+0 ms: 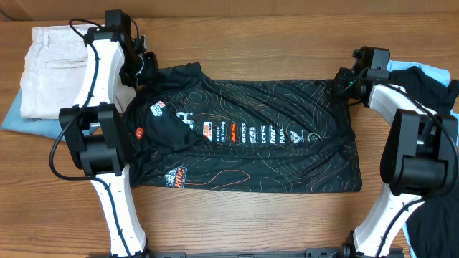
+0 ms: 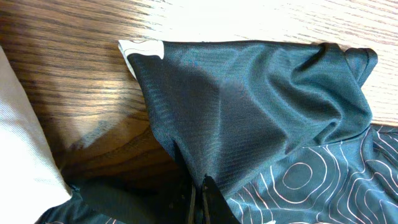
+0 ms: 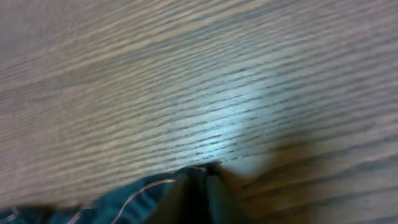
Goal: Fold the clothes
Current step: 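Grasp the jersey's left and right side edges with both grippers, then fold the jersey's top half down over the bottom with both grippers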
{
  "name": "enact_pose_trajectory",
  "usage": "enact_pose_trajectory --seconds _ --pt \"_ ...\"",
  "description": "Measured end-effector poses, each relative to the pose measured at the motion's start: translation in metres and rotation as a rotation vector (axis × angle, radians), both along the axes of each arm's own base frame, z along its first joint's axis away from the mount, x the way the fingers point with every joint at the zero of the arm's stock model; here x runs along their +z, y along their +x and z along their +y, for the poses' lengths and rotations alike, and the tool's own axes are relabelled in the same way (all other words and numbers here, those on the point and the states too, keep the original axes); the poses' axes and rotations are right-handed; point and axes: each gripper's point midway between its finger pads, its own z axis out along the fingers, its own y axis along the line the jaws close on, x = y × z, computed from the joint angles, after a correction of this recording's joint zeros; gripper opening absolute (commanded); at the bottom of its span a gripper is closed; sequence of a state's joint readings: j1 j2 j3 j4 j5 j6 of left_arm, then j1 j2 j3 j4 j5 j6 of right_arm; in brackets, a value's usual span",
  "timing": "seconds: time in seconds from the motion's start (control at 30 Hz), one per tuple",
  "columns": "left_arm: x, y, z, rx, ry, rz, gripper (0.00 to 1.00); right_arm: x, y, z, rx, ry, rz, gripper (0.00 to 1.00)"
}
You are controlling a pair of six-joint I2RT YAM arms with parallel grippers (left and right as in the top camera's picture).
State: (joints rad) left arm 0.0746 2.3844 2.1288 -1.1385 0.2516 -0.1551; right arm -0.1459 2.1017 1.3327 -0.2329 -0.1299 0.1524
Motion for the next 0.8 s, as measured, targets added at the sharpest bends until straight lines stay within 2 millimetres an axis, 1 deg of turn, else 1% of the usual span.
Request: enact_pose_trajectory --seconds 0.2,0.4,0.5,0.63,0.7,0.8 --pt "-0.001 -0.004 0.0 0.0 -0.001 0.017 0.04 -0.002 -0.003 -0.001 -0.006 0.002 0.018 0.04" --pt "0.001 -0.017 0.005 0.012 -0.006 0.073 0.04 -0.012 -0.021 -0.006 -0.029 0.015 0.104 0.04" --pt "0.011 -0.023 0.009 0.022 -0.008 0.094 0.04 -0.01 -0.026 -0.015 -0.06 0.029 0.137 0.04" --pt "0.036 -0.022 0.017 0.037 -0.007 0.076 0.04 -0.002 -0.033 -0.028 -0.098 0.043 0.179 0.04" --pt "0.046 -0.025 0.017 0.039 -0.007 0.072 0.04 0.006 -0.034 -0.031 -0.109 0.045 0.186 0.04" --pt "0.06 -0.04 0.016 0.04 -0.01 0.102 0.04 0.024 -0.043 -0.03 -0.111 0.047 0.206 0.04"
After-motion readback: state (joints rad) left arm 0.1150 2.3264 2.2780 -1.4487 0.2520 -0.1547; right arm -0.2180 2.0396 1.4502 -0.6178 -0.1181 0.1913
